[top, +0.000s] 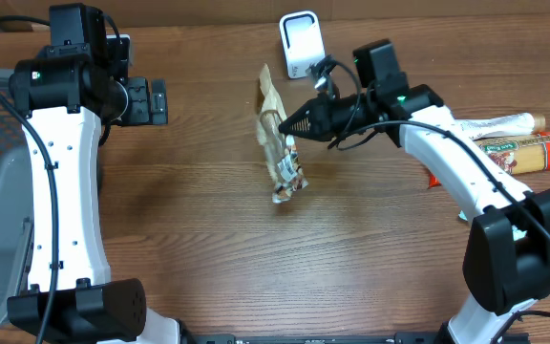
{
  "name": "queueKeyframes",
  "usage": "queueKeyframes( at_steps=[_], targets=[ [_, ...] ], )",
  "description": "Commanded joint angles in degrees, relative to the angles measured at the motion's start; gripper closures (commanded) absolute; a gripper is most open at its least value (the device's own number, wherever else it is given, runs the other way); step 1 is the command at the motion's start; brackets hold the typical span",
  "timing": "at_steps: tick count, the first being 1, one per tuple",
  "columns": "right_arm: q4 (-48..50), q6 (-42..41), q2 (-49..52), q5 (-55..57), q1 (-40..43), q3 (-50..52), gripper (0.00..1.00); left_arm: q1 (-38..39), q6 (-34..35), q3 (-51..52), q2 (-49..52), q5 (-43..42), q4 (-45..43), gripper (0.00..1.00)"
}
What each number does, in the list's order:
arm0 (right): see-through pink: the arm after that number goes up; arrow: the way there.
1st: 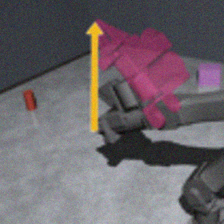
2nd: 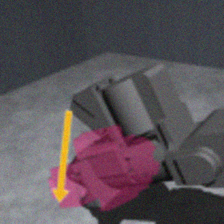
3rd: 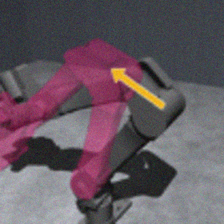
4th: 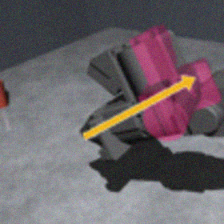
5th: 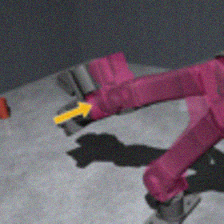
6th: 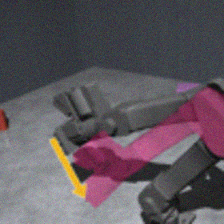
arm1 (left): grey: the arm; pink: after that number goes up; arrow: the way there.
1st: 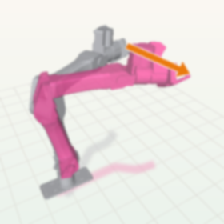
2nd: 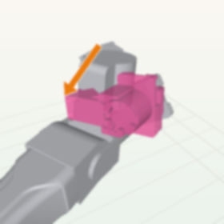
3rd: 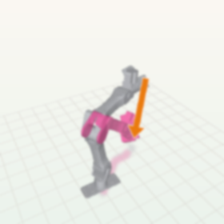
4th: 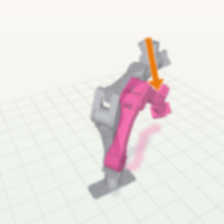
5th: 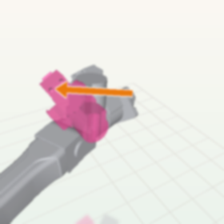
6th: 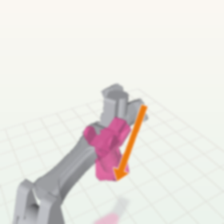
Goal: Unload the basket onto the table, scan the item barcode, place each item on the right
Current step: 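Grasp the snack bag top and lift it with the right gripper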
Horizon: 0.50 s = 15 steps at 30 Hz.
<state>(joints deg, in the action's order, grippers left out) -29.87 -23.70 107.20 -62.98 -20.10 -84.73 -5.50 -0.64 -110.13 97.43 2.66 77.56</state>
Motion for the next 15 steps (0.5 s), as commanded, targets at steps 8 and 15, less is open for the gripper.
queueKeyframes(
  at_steps=[8,15],
  targets=[
    [20.3,-21.2,-2.4,-22.8,6.5,-0.1,0.96,-0.1,-1.1,-1.2,0.3,0.5,-0.2,0.01],
    [40.6,-46.3,-2.4,-25.7,10.3,-0.1,0.96,-0.1,-1.1,-1.2,0.3,0.5,-0.2,0.01]
  ],
)
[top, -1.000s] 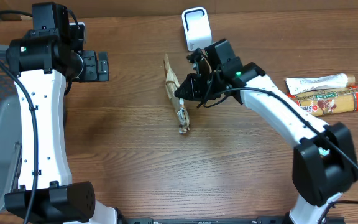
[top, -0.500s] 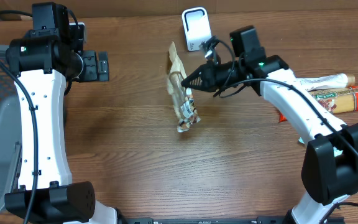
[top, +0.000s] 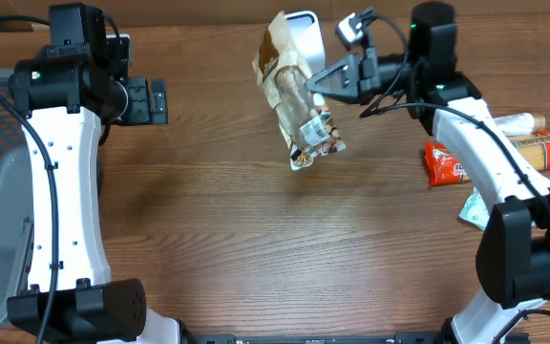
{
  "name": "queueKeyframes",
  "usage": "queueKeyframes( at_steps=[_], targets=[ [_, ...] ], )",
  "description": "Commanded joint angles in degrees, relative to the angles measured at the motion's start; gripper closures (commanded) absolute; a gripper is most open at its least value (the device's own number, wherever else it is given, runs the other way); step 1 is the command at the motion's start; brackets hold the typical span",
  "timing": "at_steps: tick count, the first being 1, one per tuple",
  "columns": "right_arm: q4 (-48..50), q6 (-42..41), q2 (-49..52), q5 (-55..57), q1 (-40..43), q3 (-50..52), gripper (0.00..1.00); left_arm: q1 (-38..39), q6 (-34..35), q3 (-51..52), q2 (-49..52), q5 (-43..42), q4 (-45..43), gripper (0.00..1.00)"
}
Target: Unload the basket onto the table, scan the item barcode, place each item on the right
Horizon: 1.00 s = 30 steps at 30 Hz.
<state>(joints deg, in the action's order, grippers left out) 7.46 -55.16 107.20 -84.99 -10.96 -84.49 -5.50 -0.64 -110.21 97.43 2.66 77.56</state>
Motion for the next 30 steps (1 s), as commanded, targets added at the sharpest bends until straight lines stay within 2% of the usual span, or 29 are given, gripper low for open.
queueKeyframes(
  at_steps=[1,4,6,11,15,18,21,24,27,30],
  targets=[
    [6.7,-18.2,-2.4,-3.8,1.7,-0.3,0.96,-0.1,-1.1,-1.2,0.3,0.5,-0.2,0.00],
    [14.1,-23.8,-2.4,-3.7,2.7,-0.3,0.96,-0.1,-1.1,-1.2,0.3,0.5,-0.2,0.00],
    [14.8,-24.1,-2.4,-3.4,2.8,-0.3,0.96,-0.1,-1.1,-1.2,0.3,0.5,-0.2,0.00],
    [9.4,-17.5,-2.4,-3.1,2.2,0.1,0.96,-0.1,-1.1,-1.2,0.3,0.5,-0.2,0.01],
    [-3.6,-7.1,-2.4,0.3,1.1,1.2,0.96,-0.1,-1.1,-1.2,0.3,0.5,-0.2,0.01],
    [-17.3,3.1,-2.4,6.6,0.5,2.4,0.96,-0.1,-1.1,-1.2,0.3,0.5,-0.2,0.00],
    [-33.5,15.0,-2.4,18.3,-0.1,2.8,0.96,-0.1,-1.1,-1.2,0.3,0.5,-0.2,0.01],
    [-45.0,22.8,-2.4,32.1,-1.1,2.8,0.96,-0.1,-1.1,-1.2,0.3,0.5,-0.2,0.01],
    [-51.1,26.4,-2.4,43.7,-2.3,2.8,0.96,-0.1,-1.1,-1.2,0.3,0.5,-0.2,0.00],
    [-54.6,29.0,-2.4,50.6,-3.1,2.8,0.96,-0.1,-1.1,-1.2,0.3,0.5,-0.2,0.00]
  ],
)
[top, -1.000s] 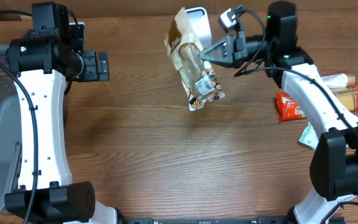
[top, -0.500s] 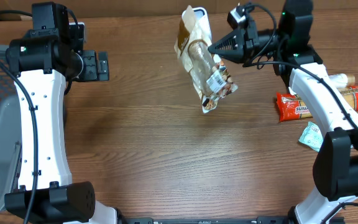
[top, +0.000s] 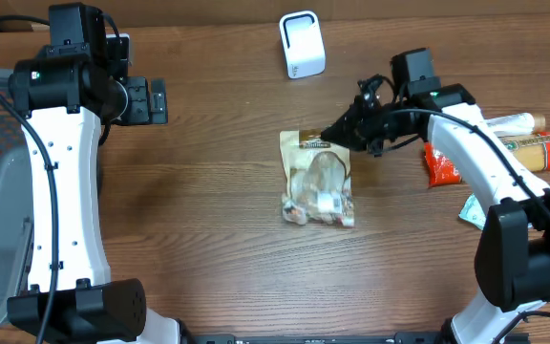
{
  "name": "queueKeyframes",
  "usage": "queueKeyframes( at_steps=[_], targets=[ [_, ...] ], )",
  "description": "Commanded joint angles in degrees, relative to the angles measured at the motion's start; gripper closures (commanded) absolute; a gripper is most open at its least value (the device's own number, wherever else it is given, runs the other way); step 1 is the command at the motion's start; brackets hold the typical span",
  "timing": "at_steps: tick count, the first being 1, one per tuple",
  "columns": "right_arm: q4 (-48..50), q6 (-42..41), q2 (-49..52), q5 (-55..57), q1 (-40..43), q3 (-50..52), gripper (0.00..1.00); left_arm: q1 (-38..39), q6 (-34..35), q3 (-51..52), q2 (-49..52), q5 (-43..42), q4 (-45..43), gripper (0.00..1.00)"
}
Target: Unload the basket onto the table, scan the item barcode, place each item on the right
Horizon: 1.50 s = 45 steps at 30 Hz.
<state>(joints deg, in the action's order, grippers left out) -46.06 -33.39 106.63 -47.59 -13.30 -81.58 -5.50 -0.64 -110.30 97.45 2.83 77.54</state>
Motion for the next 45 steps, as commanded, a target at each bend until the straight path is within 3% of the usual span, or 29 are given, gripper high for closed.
queueKeyframes(
  at_steps=[1,3,4,8,12,15,20,26,31,45],
  targets=[
    [-1.9,8.5,-1.8,15.1,-0.9,-0.1,0.96,-0.1,-1.1,-1.1,0.3,0.3,-0.2,0.00],
    [-3.5,11.4,-1.8,19.7,-1.2,-0.1,0.96,-0.1,-1.1,-1.1,0.3,0.3,-0.2,0.00],
    [-4.0,12.5,-1.8,21.2,-1.2,-0.1,0.90,-0.1,-1.1,-1.1,0.3,0.3,-0.2,0.00],
    [-5.4,17.7,-1.8,26.7,-1.2,-0.1,0.32,-0.1,-1.1,-1.1,0.3,0.3,-0.2,0.00],
    [-6.3,23.4,-1.7,27.5,-1.2,-0.8,0.14,-0.1,-1.1,-1.1,0.3,0.3,-0.2,0.00],
    [-9.7,25.6,-0.7,32.7,-2.5,-3.7,0.06,0.0,-1.1,-1.1,0.3,0.3,-0.2,0.01],
    [-11.0,28.2,1.7,38.4,-5.6,-7.5,0.04,-0.1,-1.1,-1.1,0.3,0.3,-0.2,0.01],
    [-7.2,31.5,7.3,38.5,-7.6,-7.6,0.11,-0.1,-1.1,-1.1,0.4,0.3,-0.2,0.01],
    [-4.9,33.0,12.9,35.9,-7.9,-7.6,0.11,-0.1,-1.1,-1.1,0.4,0.3,-0.2,0.01],
    [-0.9,35.6,16.9,30.8,-6.6,-7.6,0.14,-0.1,-1.1,-1.1,0.4,0.3,-0.2,0.01]
  ],
)
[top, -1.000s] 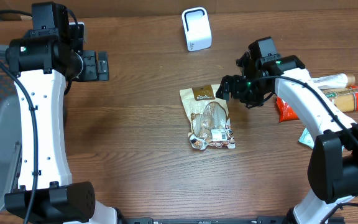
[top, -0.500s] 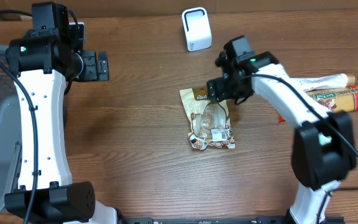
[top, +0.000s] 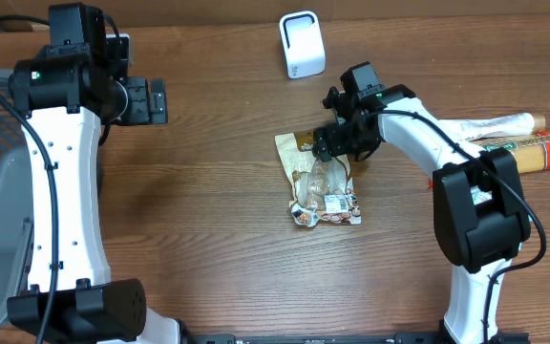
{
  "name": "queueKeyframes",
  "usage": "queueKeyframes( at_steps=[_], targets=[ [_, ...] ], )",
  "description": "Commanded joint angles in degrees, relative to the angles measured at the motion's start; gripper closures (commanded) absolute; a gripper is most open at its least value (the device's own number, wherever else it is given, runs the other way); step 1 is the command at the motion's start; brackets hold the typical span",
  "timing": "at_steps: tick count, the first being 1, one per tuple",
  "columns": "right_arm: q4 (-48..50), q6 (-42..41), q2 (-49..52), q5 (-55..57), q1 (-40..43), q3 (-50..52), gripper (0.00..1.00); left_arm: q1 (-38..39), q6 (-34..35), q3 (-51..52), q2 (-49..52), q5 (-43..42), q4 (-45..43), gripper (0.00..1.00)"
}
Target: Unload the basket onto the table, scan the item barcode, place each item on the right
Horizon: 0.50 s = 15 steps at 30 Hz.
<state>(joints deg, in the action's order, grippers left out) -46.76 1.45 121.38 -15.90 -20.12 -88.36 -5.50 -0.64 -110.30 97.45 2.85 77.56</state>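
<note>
The item is a snack bag with a brown top and a clear window, lying flat near the table's middle. A white label sits near its lower end. My right gripper points down onto the bag's top edge, and its fingers seem closed on that edge. The white barcode scanner stands at the back, well clear of the bag. My left gripper hovers at the far left, away from everything, and its jaws are not readable from above.
At the right edge lie a red and yellow packet and a white wrapped item. A grey mesh basket sits at the left edge. Both white arms rise from the front of the table.
My right gripper has shifted left, from the bag's top right corner to over the middle of its top edge. The bag has turned slightly on the table. The left arm has not moved.
My right gripper held the bag upright in mid-table, then raised in front of the white scanner at the back. Later the bag lay flat on the table with the gripper at its top corner. Now the gripper is over its top edge.
</note>
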Motion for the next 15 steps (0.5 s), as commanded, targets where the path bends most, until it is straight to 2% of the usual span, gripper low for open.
queueKeyframes(
  at_steps=[1,5,8,15],
  targets=[
    [-0.2,0.8,2.6,-0.9,0.2,-0.9,0.14,-0.1,-1.1,-1.1,0.4,0.3,-0.2,0.01],
    [-0.2,0.8,4.8,-2.3,0.2,-0.9,0.14,-0.1,-1.1,-1.1,0.4,0.3,-0.2,0.00],
    [-0.4,0.7,5.2,-2.6,0.2,-0.9,0.18,-0.1,-1.1,-1.1,0.4,0.3,-0.2,0.00],
    [-2.9,0.7,5.7,-8.4,-0.2,-0.9,0.42,-0.1,-1.1,-1.1,0.4,0.3,-0.2,0.00]
  ],
)
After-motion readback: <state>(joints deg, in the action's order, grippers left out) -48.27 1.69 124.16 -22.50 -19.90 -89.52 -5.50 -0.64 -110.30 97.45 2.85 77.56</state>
